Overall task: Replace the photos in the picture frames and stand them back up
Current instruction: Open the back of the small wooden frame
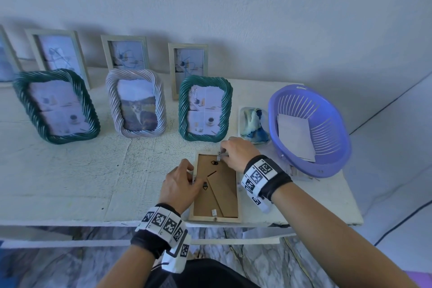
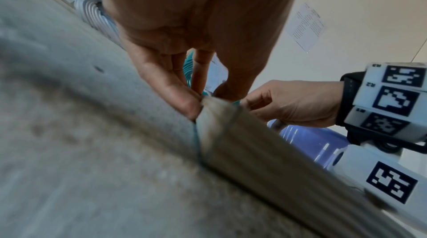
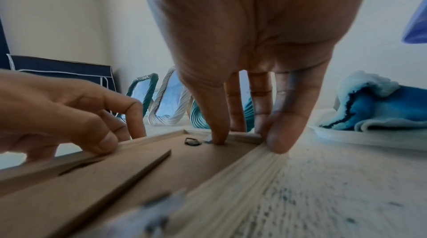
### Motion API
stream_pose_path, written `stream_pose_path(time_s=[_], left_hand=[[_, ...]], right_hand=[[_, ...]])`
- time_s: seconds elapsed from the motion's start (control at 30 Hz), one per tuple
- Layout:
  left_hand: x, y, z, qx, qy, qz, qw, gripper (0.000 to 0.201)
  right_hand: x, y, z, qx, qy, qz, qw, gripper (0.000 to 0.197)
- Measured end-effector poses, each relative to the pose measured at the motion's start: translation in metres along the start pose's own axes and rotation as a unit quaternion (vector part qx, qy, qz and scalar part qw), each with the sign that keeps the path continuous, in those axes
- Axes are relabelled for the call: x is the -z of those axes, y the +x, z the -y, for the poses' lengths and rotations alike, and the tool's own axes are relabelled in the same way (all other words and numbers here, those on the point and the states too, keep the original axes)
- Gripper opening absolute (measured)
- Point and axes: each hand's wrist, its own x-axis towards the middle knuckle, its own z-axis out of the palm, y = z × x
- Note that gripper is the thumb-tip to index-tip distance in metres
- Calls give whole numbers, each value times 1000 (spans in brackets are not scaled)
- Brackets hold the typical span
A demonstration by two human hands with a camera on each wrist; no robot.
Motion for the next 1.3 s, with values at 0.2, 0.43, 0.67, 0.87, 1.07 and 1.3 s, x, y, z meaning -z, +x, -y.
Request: stream_pose_path(time_s=[0.2, 0.43, 0.67, 0.87, 1.07, 1.3], left_hand=[[2, 0, 3, -14, 4, 13, 1000, 22], [3, -1, 4, -18, 3, 23, 1000, 22], [10, -5, 15, -5, -80, 46, 996, 28], [13, -18, 35, -53, -138, 61, 987, 46], [10, -18, 40, -67, -148, 56, 985, 42], [8, -17, 40, -65, -162, 56, 983, 42]], right_hand=[[1, 6, 0, 13, -2, 6, 1000, 30], [4, 17, 3, -21, -14, 42, 999, 28], [3, 1, 8, -74, 23, 10, 997, 21], [-16, -76, 35, 27, 73, -36, 996, 20], [-43, -118, 45, 82, 27, -37, 996, 36], [-50, -121, 52, 62, 0, -61, 996, 32]])
